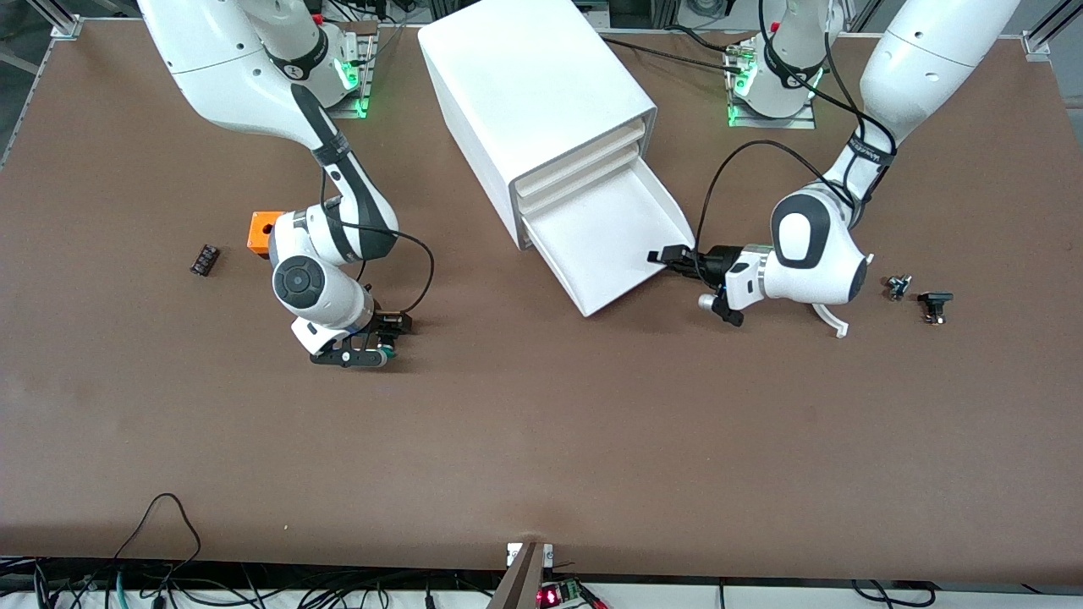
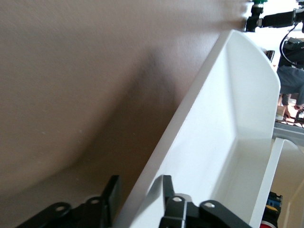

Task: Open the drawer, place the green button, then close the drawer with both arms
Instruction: 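Lift the green button with the right gripper while the left gripper withdraws, then carry the green button over the open drawer with the right gripper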

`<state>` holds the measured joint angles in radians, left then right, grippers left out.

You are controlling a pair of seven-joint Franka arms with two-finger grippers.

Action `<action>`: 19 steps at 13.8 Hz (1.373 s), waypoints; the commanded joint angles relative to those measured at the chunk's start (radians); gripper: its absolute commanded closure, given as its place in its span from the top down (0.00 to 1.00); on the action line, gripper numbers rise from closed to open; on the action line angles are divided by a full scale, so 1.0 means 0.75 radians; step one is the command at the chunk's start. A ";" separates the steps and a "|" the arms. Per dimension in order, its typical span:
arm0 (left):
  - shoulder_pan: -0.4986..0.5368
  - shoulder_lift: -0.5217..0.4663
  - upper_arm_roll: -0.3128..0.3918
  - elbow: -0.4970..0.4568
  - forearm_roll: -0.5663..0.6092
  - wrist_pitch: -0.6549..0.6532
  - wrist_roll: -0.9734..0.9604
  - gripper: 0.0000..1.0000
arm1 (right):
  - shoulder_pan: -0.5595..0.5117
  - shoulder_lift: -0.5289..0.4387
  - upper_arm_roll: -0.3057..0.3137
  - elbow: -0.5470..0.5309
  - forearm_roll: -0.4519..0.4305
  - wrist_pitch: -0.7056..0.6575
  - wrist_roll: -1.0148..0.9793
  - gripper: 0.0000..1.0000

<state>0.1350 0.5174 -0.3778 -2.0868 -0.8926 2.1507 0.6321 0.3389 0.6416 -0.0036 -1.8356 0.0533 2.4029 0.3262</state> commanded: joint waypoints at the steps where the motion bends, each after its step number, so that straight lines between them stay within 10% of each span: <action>1: 0.012 -0.157 0.035 0.005 0.097 0.065 -0.033 1.00 | 0.008 0.016 0.005 0.005 -0.001 0.015 -0.005 0.43; 7: 0.151 -0.687 0.135 0.007 0.519 0.072 -0.043 1.00 | 0.014 -0.003 0.007 0.132 -0.006 -0.092 -0.087 0.22; 10: 0.149 -0.876 0.242 0.092 0.811 -0.216 -0.069 1.00 | 0.014 -0.009 0.005 0.310 -0.046 -0.321 -0.169 0.22; 14: 0.098 -0.884 0.242 0.399 1.188 -0.666 -0.496 1.00 | 0.023 -0.015 0.062 0.555 -0.073 -0.544 -0.330 0.22; 19: 0.055 -0.864 0.248 0.444 1.213 -0.812 -0.675 1.00 | 0.088 -0.029 0.322 0.737 -0.185 -0.566 -0.741 0.21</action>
<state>0.1790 -0.1674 -0.1989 -1.8032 0.0002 1.6020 0.1439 0.3677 0.6149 0.1834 -1.3459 -0.0163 1.9942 -0.1121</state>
